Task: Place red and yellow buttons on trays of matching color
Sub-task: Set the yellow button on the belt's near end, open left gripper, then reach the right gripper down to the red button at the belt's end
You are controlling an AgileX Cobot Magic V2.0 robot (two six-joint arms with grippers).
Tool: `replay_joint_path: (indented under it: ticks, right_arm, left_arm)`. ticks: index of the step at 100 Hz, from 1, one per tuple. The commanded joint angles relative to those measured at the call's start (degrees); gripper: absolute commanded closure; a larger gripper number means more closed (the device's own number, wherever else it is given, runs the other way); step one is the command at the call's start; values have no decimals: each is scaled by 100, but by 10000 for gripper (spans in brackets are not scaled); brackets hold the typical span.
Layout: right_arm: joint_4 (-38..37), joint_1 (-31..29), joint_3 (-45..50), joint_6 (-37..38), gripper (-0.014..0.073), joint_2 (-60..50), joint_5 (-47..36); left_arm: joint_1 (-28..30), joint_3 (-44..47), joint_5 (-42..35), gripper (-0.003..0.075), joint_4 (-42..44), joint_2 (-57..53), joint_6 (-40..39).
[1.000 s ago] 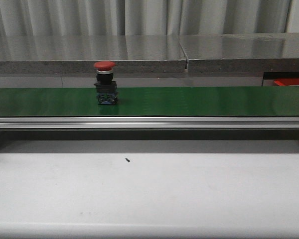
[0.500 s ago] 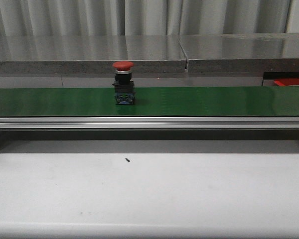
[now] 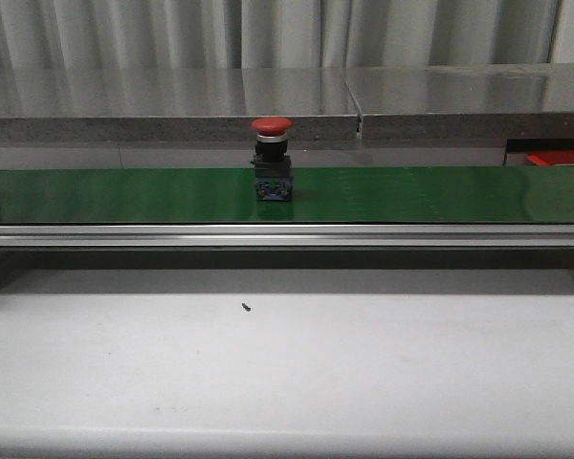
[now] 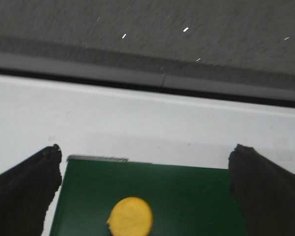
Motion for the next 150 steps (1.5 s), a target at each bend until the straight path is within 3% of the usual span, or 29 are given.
replay_joint_path:
  ticks: [1,23,72,86,111,114,121,140,150]
  right_arm:
    - [76,15,-168,-58,660,-71,-273]
    - [76,15,-168,-58,660,-71,-273]
    - [76,15,-168,-58,660,-71,-273]
    - [76,15,-168,-58,660,-71,-273]
    - [186,15,-168,-58,652,-10,-102]
    - [204,15,-168,-58,636,8,-53]
    - [233,15,-168,-58,552,61,94]
    - [476,15,-168,-58,94,112,230]
    - [725,15,-174,-58,-48,112,84]
  left_arm:
    - [-331,-65,-386,81,-153,-689,153]
    - [-814,778,-887,81,-138,-1881,164]
    - [-891,3579,-1228,103,-284,-4926,164]
    - [-891,4099,-1228,240,-312,-5523,164]
    - [-891,4403,-1240,701,-322,-5791,164]
    - [-891,4403,-1240,741,-322,-5791,164]
    - [-891,4403,-1252,739,-322,-5791,164]
    - [-891,4403,-1252,739,-322,-5791,164]
    - [-891,4403,-1252,739,-322,-5791,164]
